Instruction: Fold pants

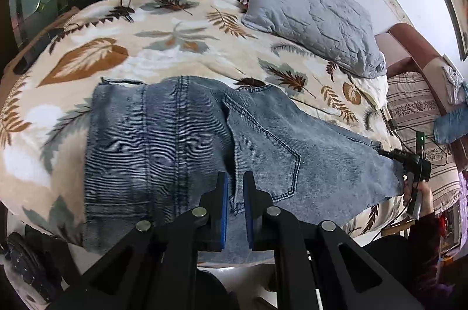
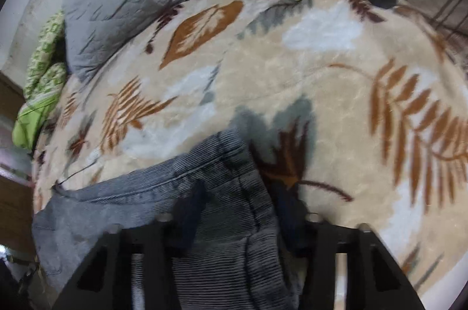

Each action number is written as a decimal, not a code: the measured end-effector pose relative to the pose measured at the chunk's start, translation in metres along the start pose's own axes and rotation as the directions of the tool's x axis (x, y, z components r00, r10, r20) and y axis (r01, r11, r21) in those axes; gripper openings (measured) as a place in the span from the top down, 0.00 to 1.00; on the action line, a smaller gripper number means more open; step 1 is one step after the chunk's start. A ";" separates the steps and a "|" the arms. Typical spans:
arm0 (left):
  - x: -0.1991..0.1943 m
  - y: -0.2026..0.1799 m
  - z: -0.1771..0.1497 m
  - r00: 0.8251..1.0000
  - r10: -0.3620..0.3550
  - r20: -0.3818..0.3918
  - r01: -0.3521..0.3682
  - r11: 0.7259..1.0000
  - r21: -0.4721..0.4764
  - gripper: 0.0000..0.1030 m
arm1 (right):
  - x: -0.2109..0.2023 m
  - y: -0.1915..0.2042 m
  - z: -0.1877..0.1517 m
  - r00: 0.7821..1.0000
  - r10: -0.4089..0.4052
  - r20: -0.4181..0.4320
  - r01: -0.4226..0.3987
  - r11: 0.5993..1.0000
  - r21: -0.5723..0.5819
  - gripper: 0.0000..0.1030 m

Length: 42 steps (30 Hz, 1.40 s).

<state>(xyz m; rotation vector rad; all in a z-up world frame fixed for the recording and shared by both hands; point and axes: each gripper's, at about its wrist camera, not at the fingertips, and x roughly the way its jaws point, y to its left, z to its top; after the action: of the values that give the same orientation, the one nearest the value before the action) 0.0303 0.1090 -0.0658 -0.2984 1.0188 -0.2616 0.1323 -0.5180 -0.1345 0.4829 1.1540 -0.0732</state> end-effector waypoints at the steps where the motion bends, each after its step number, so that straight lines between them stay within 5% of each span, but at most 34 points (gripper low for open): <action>1: 0.002 0.000 0.000 1.000 -0.001 -0.005 0.001 1.000 -0.007 0.91 | -0.001 0.004 -0.003 0.999 -0.039 0.008 0.039 0.998 -0.044 0.65; 8: 0.020 0.002 0.000 0.999 0.005 -0.043 -0.006 1.000 -0.027 0.91 | -0.042 0.013 -0.006 0.977 -0.117 0.177 0.132 0.988 -0.077 0.93; 10: 0.023 0.003 0.001 0.999 0.005 -0.048 -0.006 1.000 -0.031 0.91 | -0.049 0.014 -0.003 0.970 -0.115 0.215 0.131 0.989 -0.065 0.94; 19: 0.027 0.006 0.000 0.998 -0.008 -0.058 0.006 0.999 -0.045 0.91 | -0.032 -0.015 0.006 0.995 0.038 0.096 -0.044 0.997 0.066 0.93; 24: 0.031 0.001 -0.002 0.998 -0.012 -0.068 0.010 0.999 -0.037 0.90 | -0.028 -0.016 0.000 0.996 0.037 0.076 -0.042 0.998 0.057 0.92; 26: 0.031 -0.003 -0.001 0.998 -0.006 -0.066 0.005 1.000 -0.021 0.85 | -0.028 -0.015 -0.002 0.996 0.044 0.083 -0.048 0.998 0.048 0.92; 30: 0.028 -0.007 -0.001 0.999 0.019 -0.045 -0.020 1.000 -0.017 0.46 | -0.031 -0.020 -0.002 0.992 0.065 0.105 -0.071 0.996 0.055 0.92; 37: 0.022 -0.003 0.000 0.991 0.131 -0.005 -0.131 0.991 0.007 0.32 | -0.032 -0.028 -0.006 0.991 0.068 0.115 -0.077 0.995 0.071 0.90; 40: 0.021 0.007 0.001 0.991 0.133 -0.009 -0.133 0.991 -0.028 0.32 | -0.036 -0.030 -0.006 0.984 0.117 0.131 -0.128 0.988 0.083 0.71; 42: 0.022 0.011 0.000 0.990 0.137 -0.016 -0.137 0.990 -0.039 0.32 | -0.040 -0.029 -0.007 0.978 0.143 0.151 -0.157 0.984 0.083 0.22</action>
<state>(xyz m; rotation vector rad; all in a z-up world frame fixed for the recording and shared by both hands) 0.0422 0.1111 -0.0873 -0.2620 1.0534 -0.1186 0.1012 -0.5484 -0.1109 0.6371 0.9721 -0.0310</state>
